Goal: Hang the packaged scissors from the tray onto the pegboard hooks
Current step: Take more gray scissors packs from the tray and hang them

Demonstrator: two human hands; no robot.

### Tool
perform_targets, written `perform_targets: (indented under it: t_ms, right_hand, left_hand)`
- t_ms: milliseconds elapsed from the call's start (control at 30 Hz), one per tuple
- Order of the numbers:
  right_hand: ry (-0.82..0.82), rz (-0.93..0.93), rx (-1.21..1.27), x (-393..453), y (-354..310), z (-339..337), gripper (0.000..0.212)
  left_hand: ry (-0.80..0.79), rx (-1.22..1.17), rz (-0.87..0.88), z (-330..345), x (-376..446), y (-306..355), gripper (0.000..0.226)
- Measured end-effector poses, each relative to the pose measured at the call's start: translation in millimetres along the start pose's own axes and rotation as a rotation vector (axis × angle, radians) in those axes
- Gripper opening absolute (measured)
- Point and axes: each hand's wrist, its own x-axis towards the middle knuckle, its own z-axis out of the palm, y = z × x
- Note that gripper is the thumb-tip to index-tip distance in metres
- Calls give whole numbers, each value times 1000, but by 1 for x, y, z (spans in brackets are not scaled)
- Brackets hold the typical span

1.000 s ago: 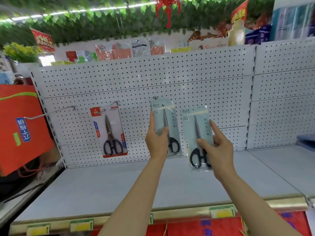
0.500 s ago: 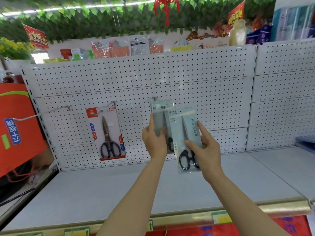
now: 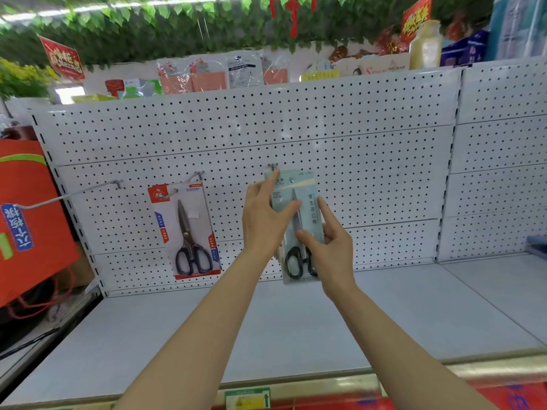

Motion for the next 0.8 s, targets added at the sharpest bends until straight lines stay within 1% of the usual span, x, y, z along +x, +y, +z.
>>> perform_targets:
  t_ms: [133,300,400,500,700,800]
  right_hand:
    - [19,-9,8,-1,8,0,70]
    - [27,0,-29,7,19,-1,70]
    - [42,-4,-130,19,25,2,70]
    - [52,-45,-245,30,32,5,68]
    - [42,-111,-372,49,36,7,63]
    - [29,-145,-468,53,34,1,62]
  left_hand:
    - [26,40,54,3,-2,-2,71]
    - [5,82,31,8,2,-12,70]
    - [0,111,19,14,11,-18,70]
    - [7,173,38,19,17,-23,70]
    - [3,270,42,20,25,-29,71]
    - [-26,299,38,17,23,-30,72]
